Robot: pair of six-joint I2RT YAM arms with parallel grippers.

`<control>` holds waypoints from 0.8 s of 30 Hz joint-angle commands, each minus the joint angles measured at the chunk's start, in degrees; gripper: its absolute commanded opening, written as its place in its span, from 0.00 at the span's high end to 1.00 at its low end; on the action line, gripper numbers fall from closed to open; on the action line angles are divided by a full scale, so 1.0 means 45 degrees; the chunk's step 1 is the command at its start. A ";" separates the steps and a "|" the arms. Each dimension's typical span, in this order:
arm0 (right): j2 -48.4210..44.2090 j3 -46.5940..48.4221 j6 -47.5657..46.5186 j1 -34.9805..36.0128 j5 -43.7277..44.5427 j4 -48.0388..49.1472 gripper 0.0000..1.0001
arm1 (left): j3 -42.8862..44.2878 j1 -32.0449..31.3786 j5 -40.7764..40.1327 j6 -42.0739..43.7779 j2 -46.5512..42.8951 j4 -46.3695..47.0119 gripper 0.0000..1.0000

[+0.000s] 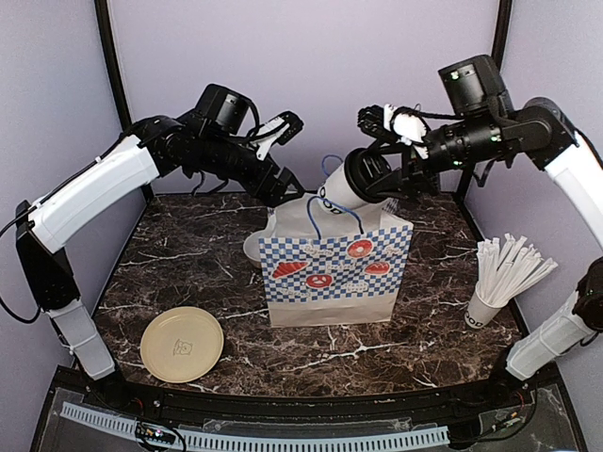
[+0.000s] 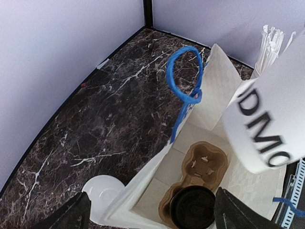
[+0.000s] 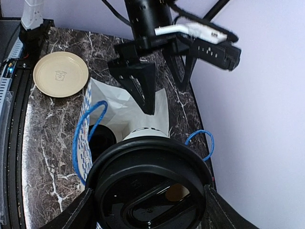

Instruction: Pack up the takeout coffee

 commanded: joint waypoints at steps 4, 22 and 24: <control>0.1610 -0.0421 0.0058 -0.0092 0.1296 0.0975 0.47 | -0.2097 0.0139 -0.2553 -0.0524 -0.2982 0.1413 0.05; 0.1737 -0.2994 -0.0185 0.3002 0.2349 -0.1116 0.47 | -0.5713 0.1742 -0.3961 -0.1178 -0.5629 0.3376 0.01; 0.1340 -0.3715 -0.0157 0.3431 0.2426 -0.0994 0.47 | -0.5724 0.1884 -0.3833 -0.1187 -0.5500 0.3529 0.01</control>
